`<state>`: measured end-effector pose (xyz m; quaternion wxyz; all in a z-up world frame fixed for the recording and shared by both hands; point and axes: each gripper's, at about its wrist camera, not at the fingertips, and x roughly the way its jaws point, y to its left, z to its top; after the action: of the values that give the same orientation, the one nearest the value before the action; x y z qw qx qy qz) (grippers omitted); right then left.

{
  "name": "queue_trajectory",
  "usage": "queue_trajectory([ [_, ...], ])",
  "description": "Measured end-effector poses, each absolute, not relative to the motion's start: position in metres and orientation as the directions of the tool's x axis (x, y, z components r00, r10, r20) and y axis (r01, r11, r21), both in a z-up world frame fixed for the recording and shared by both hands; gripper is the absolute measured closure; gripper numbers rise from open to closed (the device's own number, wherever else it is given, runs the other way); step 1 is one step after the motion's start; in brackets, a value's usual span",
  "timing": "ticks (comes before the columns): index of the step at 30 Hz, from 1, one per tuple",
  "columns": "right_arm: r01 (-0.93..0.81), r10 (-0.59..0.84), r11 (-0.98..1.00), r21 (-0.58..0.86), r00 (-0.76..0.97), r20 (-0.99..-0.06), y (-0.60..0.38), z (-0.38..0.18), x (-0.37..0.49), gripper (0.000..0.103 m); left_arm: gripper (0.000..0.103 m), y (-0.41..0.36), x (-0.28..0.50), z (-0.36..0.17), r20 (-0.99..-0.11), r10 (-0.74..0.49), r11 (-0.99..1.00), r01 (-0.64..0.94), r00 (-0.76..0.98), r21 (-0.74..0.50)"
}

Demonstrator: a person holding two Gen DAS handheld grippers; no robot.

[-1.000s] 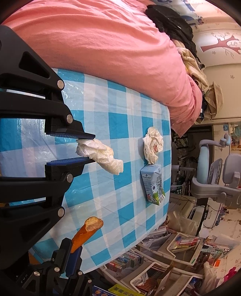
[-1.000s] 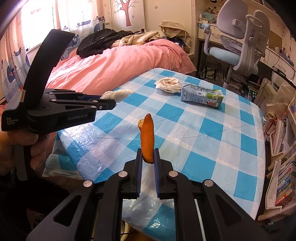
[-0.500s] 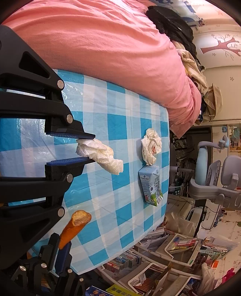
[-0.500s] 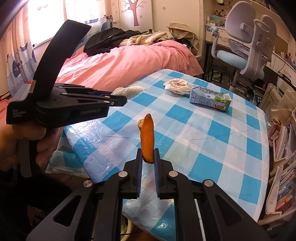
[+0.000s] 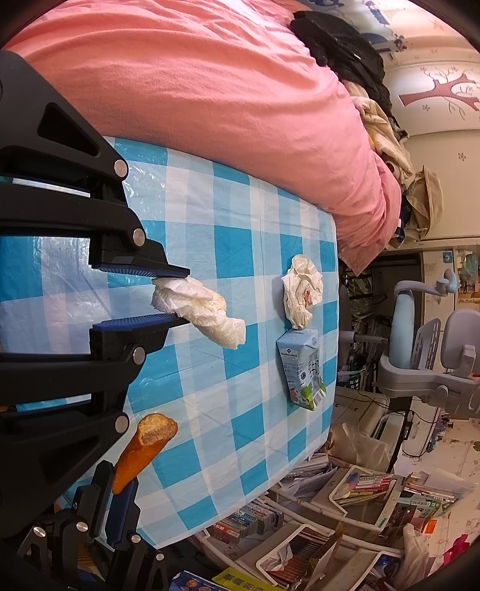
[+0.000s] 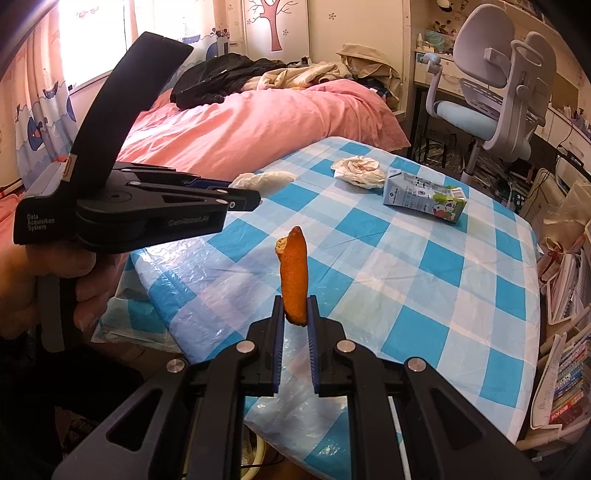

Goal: Collect trash
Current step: 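Hold the peel in the right gripper and the tissue in the left above the table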

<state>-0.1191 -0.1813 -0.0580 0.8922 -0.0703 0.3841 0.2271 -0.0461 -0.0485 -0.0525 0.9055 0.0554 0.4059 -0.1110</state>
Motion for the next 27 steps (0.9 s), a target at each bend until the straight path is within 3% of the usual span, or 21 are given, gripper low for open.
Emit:
queue_trajectory([
  [27,-0.47,0.37,0.88,0.063,0.599,-0.71,-0.1771,-0.0562,-0.1201,0.09,0.086,-0.0481,-0.0462,-0.0517,-0.747,-0.156,0.97,0.243,0.647,0.009],
])
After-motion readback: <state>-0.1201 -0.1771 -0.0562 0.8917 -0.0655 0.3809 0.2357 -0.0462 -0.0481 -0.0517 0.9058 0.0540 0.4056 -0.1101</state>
